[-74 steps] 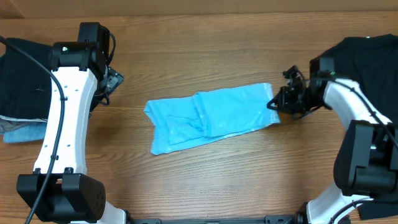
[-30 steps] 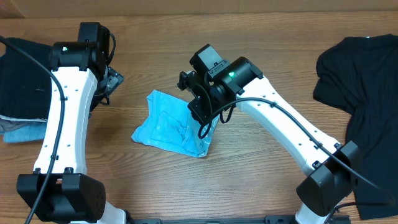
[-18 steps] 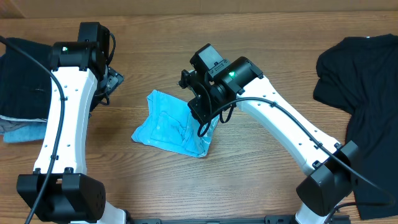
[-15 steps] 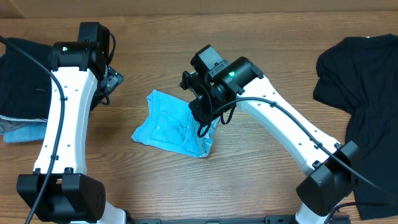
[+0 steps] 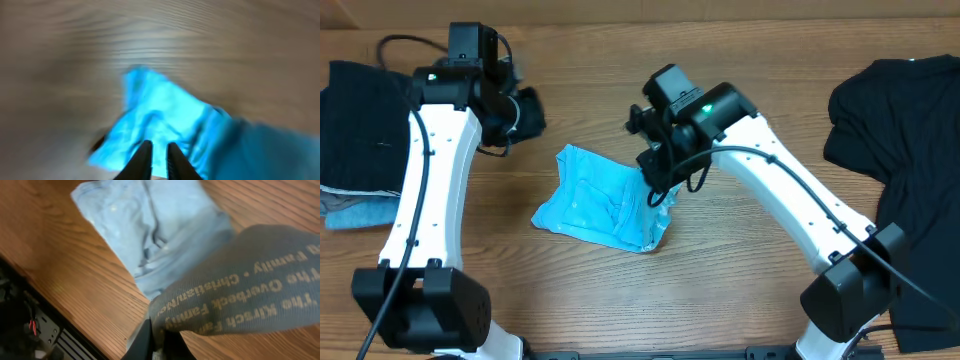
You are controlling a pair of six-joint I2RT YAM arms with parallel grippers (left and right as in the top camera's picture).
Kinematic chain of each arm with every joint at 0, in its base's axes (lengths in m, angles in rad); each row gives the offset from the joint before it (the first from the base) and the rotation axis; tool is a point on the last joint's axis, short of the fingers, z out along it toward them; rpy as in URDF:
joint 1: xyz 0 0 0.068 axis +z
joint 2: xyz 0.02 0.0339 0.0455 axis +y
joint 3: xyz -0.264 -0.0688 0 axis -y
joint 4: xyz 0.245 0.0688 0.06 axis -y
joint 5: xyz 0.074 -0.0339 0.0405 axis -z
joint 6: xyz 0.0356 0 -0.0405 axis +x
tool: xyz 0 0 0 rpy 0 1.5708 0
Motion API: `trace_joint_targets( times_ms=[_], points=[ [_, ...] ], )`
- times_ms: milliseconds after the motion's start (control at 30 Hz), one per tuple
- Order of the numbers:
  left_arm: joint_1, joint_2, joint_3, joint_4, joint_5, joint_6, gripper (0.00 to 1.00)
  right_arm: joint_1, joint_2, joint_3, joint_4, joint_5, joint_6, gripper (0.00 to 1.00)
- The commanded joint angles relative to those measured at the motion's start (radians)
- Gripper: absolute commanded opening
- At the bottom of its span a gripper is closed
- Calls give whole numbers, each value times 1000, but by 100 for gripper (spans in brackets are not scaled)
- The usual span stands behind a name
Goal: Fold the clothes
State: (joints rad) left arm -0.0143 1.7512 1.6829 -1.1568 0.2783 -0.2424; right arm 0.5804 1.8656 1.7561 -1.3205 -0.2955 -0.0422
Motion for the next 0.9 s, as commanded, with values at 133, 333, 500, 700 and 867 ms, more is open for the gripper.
trace_joint_targets(
  times_ms=[133, 333, 500, 700, 867],
  points=[
    [-85, 170, -198, 116, 385, 212, 8, -103, -7, 34, -51, 4, 13, 4],
    [-247, 300, -210, 186, 448, 207, 8, -158, -19, 34, -94, 13, -45, 4],
    [-322, 294, -155, 220, 447, 157, 9, -238, -67, 34, -106, 88, -64, 4],
    [-372, 294, -61, 219, 401, 91, 11, -377, -138, 34, -108, 92, -145, 4],
    [-399, 294, -61, 270, 306, -12, 13, -438, -176, 34, -118, 69, -206, 4]
  ],
)
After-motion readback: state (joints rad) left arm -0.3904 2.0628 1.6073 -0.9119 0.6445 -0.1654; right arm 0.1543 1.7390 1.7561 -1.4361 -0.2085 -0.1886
